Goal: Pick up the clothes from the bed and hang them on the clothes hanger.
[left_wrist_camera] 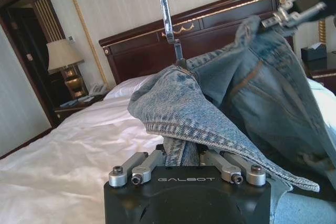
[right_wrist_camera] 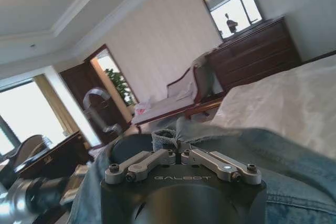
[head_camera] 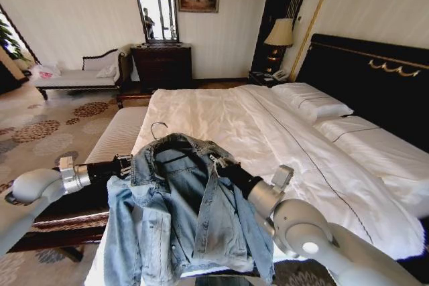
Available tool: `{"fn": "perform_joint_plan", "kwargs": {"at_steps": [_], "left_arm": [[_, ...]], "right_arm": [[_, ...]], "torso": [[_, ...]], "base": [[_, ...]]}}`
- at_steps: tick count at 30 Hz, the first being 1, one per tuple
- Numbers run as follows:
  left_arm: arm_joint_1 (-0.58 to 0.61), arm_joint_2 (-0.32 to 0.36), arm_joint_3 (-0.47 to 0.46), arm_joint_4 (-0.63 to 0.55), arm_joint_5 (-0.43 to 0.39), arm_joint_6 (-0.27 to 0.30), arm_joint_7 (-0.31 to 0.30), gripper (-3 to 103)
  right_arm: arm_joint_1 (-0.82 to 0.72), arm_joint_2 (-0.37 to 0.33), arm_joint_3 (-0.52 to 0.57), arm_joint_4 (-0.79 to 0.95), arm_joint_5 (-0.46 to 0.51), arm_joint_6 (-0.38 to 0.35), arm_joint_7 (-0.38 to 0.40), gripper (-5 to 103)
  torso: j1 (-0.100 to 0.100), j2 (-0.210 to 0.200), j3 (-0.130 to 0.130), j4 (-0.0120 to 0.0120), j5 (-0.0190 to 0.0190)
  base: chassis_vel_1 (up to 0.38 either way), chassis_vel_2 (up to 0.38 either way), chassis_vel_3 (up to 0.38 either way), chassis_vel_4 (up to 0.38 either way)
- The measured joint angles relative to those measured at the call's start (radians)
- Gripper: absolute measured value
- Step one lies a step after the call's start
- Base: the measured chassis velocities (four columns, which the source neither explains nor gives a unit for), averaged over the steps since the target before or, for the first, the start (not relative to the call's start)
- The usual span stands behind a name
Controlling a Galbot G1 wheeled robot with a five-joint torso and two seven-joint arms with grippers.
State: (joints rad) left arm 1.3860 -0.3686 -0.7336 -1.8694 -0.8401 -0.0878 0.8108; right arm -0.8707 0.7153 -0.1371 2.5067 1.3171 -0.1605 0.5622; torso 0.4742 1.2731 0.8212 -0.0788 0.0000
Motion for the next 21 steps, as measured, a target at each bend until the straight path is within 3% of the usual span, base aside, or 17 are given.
{"fn": "perform_joint_plan", "kwargs": {"at_steps": [13,17,19,21], "left_arm": [[-0.084,0.028,0.111,-0.071,-0.012,0.038,-0.028,20],[-0.275,0.006,0.275,-0.042,-0.014,0.061,-0.06,20],[-0.293,0.003,0.292,-0.04,-0.016,0.065,-0.063,20],[-0.414,-0.017,0.41,-0.031,-0.018,0.081,-0.084,20]], "right_arm": [[0.181,0.017,-0.02,-0.004,0.056,0.002,-0.008,0],[0.159,-0.01,-0.023,-0.005,0.059,-0.001,-0.059,0],[0.159,-0.011,-0.024,-0.005,0.059,-0.002,-0.062,0],[0.162,-0.014,-0.03,-0.006,0.058,-0.007,-0.077,0]], "torso": [[0.0,0.0,0.0,0.0005,0.0002],[0.0,0.0,0.0,0.0,0.0003],[0.0,0.0,0.0,0.0,0.0001],[0.0,0.0,0.0,0.0001,0.0003]], "base": [[0.0,0.0,0.0,0.0],[0.0,0.0,0.0,0.0],[0.0,0.0,0.0,0.0],[0.0,0.0,0.0,0.0]]}}
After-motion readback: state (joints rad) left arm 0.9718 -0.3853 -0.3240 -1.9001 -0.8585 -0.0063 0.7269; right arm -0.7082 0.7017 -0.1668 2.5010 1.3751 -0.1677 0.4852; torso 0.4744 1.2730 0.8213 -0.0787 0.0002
